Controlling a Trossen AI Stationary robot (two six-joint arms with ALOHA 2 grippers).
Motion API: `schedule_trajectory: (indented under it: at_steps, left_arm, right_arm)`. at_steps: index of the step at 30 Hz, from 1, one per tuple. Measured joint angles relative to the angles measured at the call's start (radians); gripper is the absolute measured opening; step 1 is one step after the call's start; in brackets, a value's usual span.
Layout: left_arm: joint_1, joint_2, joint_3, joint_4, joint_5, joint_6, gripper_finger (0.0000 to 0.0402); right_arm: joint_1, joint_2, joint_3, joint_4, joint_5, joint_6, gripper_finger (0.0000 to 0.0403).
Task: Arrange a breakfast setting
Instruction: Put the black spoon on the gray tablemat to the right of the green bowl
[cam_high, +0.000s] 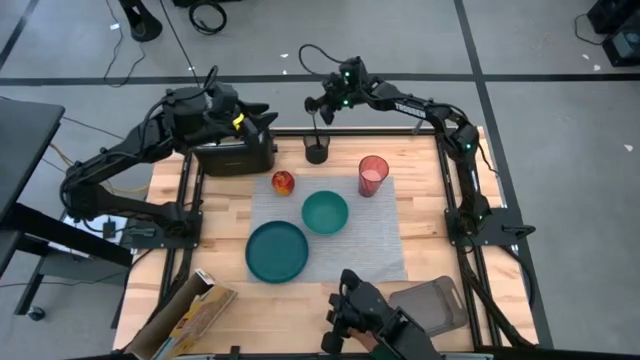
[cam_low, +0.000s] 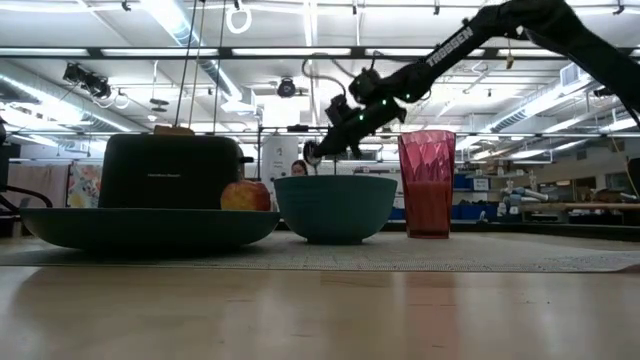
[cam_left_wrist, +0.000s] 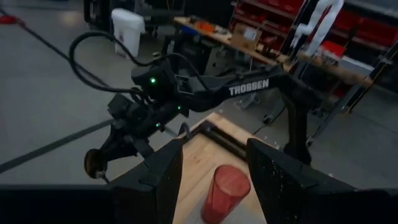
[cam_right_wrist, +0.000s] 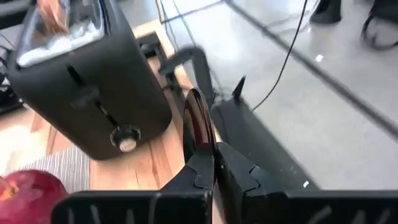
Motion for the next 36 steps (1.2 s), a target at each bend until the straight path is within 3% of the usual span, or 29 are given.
schedule_trajectory:
  at_steps: [11,20,27,36]
  left_arm:
    - [-0.052,-0.036,-0.001,-0.023,0.000,0.049,0.0185]
    - [-0.145,-0.078,-0.001,-0.028,0.004,0.125,0.0185]
    - [-0.207,-0.097,0.000,-0.028,0.005,0.180,0.0185]
    - [-0.274,-0.096,0.000,-0.039,0.007,0.193,0.0185]
  right_arm:
    - [0.050,-0.275,0.000,-0.129,0.108,-0.005,0.0007]
    - [0.201,-0.566,0.000,-0.463,0.255,0.240,0.0007]
    - [0.485,-0.710,0.000,-0.760,0.434,0.591,0.0007]
    - [0.965,-0.730,-0.061,-0.985,0.775,1.132,0.0007]
